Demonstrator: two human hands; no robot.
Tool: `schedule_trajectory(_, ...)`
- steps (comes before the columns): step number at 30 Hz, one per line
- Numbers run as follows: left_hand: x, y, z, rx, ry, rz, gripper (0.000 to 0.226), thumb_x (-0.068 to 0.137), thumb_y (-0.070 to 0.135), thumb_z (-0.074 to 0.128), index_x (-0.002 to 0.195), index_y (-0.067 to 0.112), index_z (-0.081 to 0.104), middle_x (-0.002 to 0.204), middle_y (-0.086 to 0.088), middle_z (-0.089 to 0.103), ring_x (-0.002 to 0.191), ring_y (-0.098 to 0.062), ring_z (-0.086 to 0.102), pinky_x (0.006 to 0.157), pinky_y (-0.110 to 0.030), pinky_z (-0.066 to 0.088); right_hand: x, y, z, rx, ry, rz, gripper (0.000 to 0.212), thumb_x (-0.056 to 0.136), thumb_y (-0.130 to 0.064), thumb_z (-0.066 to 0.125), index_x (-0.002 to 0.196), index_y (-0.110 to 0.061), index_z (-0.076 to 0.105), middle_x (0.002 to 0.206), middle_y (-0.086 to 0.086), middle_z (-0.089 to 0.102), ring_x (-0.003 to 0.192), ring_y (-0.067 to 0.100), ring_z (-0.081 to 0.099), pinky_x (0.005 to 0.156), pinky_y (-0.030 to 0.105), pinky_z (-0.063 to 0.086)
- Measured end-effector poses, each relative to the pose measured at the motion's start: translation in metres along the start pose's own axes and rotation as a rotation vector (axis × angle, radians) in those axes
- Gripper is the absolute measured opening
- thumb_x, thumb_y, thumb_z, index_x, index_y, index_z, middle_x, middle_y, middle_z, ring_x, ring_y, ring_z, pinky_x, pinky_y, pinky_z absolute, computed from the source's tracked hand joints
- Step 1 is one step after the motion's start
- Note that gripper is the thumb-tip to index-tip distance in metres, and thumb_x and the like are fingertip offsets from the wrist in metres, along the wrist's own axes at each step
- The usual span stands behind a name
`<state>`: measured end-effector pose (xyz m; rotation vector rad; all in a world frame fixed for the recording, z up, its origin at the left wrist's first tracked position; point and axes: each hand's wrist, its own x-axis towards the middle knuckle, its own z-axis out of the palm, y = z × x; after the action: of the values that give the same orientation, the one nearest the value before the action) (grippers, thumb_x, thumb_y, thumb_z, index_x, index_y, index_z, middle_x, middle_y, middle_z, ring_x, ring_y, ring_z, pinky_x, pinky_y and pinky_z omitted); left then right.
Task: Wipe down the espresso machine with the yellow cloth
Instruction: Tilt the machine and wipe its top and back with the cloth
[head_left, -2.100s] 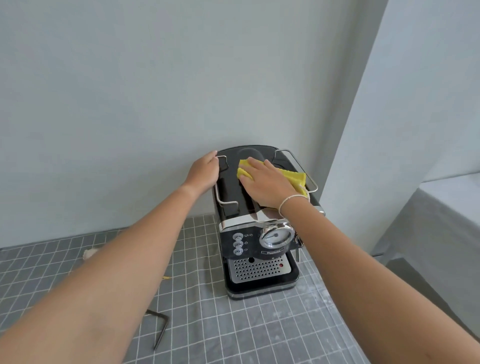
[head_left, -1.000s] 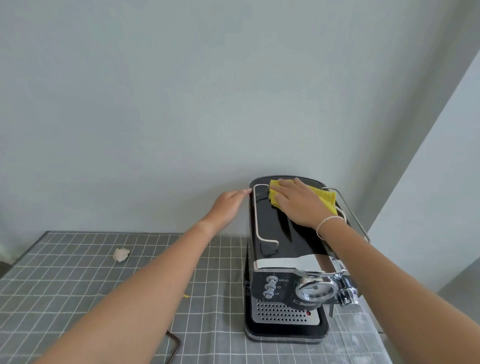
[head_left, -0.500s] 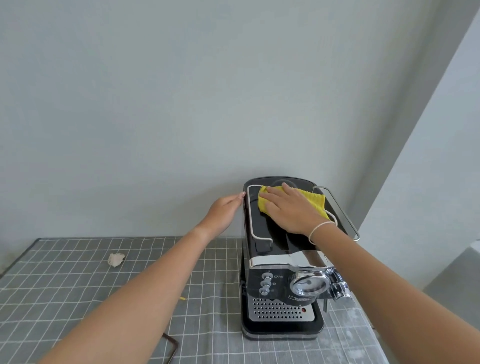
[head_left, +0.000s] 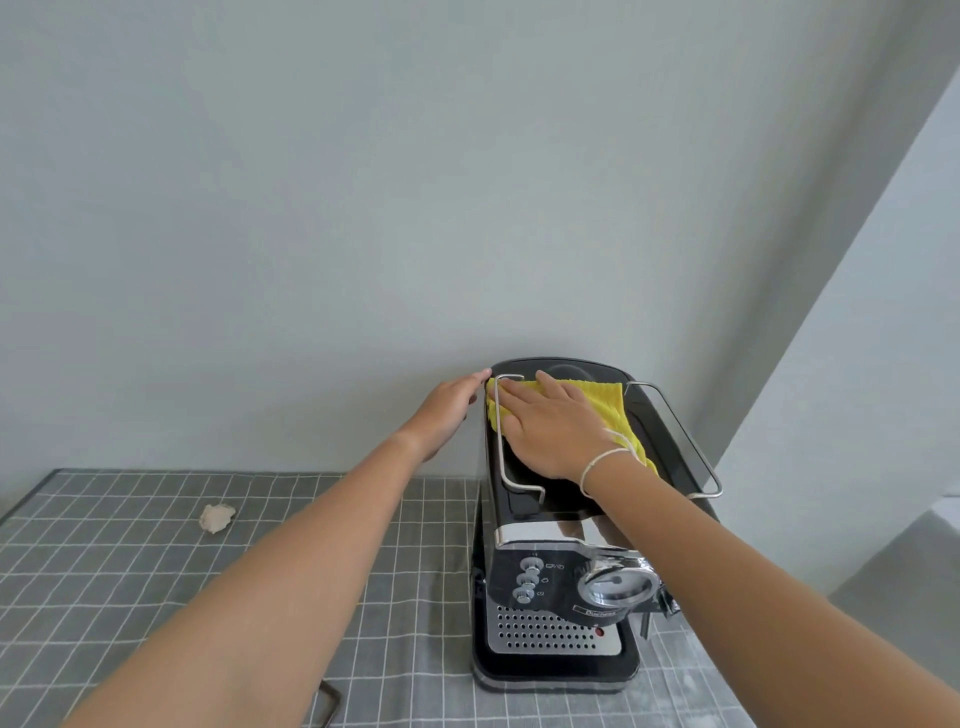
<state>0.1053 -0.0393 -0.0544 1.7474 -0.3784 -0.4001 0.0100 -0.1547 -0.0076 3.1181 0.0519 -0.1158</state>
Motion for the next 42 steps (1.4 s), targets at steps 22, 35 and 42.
schedule_trajectory(22, 0.051, -0.031, -0.004, -0.200, -0.119, 0.112, 0.034, 0.098, 0.029, 0.040, 0.129, 0.027, 0.054, 0.138, 0.004, 0.051, 0.129, -0.011, 0.046, 0.111, -0.034, 0.034, -0.017, -0.001, 0.002, -0.022, -0.057, 0.042, 0.049, 0.100, -0.037, 0.011, 0.148, -0.039, 0.001, 0.155, -0.022, -0.002, 0.146, 0.017, -0.003, 0.118, 0.048, -0.003)
schedule_trajectory(35, 0.053, -0.039, -0.004, -0.231, -0.148, 0.139, 0.033, 0.095, 0.029, 0.048, 0.127, 0.032, 0.054, 0.137, 0.011, 0.051, 0.127, -0.008, 0.047, 0.104, -0.029, 0.040, -0.021, 0.000, 0.006, -0.060, -0.040, 0.066, 0.051, 0.097, -0.050, 0.008, 0.146, -0.042, -0.001, 0.155, -0.025, -0.003, 0.146, 0.015, -0.005, 0.118, 0.048, -0.001)
schedule_trajectory(42, 0.050, -0.035, -0.005, -0.257, -0.153, 0.142, 0.033, 0.096, 0.026, 0.046, 0.128, 0.029, 0.053, 0.136, 0.007, 0.052, 0.127, -0.009, 0.046, 0.104, -0.031, 0.041, 0.012, -0.005, 0.003, -0.066, -0.045, 0.122, 0.055, 0.097, -0.051, 0.009, 0.148, -0.035, 0.003, 0.157, -0.017, 0.003, 0.146, 0.019, -0.004, 0.116, 0.053, -0.001)
